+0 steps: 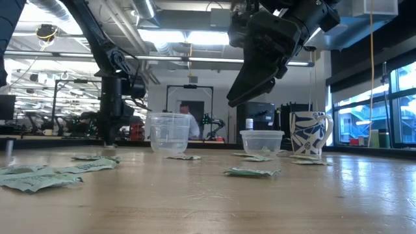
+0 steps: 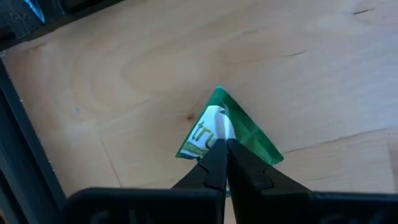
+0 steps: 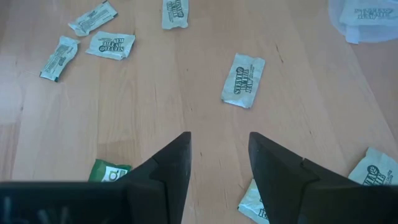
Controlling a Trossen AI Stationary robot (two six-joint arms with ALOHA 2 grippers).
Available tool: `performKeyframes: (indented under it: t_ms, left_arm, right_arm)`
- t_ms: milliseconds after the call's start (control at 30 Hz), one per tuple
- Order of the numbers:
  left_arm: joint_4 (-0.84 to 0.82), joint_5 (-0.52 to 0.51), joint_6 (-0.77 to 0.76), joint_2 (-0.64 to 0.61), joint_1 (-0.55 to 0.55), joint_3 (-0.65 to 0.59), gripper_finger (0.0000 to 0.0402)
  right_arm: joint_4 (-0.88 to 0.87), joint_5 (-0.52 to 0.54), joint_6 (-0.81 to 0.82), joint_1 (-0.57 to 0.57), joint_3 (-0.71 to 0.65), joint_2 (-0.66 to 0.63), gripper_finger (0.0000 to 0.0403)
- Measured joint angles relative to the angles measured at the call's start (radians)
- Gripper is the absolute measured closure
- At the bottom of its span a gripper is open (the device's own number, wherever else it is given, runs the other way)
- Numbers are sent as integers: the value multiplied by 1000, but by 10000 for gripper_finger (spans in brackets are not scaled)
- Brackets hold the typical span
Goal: Pick and place Stevia / Truvia into bins
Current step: Put the green truvia packet into the small transparent container
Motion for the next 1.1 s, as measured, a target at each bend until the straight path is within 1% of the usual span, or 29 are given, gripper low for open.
performKeyframes:
  t_ms: [100, 267, 433, 633, 767, 833, 967, 1100]
  left_arm:
    - [-1, 3, 32, -6, 0, 0, 400]
    - [-18, 15, 33, -47, -14, -8, 400]
    - [-21, 17, 43, -118, -48, -6, 400]
    - [-27, 15, 53, -243, -112, -6, 399]
    - [-27, 16, 70, -341, -186, -5, 400]
    - [-25, 34, 94, -387, -235, -5, 399]
    - [8, 105, 143, -465, -348, -11, 400]
    - [122, 215, 227, -523, -471, -59, 399]
  right_arm:
    - [0, 0, 0, 0, 0, 0, 240]
    - [0, 0, 0, 0, 0, 0, 240]
    - [0, 0, 6, 0, 0, 0, 240]
    - [-5, -1, 7, 0, 0, 0, 240]
    - [-4, -1, 6, 0, 0, 0, 240]
    - [6, -3, 7, 1, 0, 0, 240]
    - [50, -3, -26, 7, 0, 0, 240]
    - [89, -4, -108, 14, 0, 0, 240]
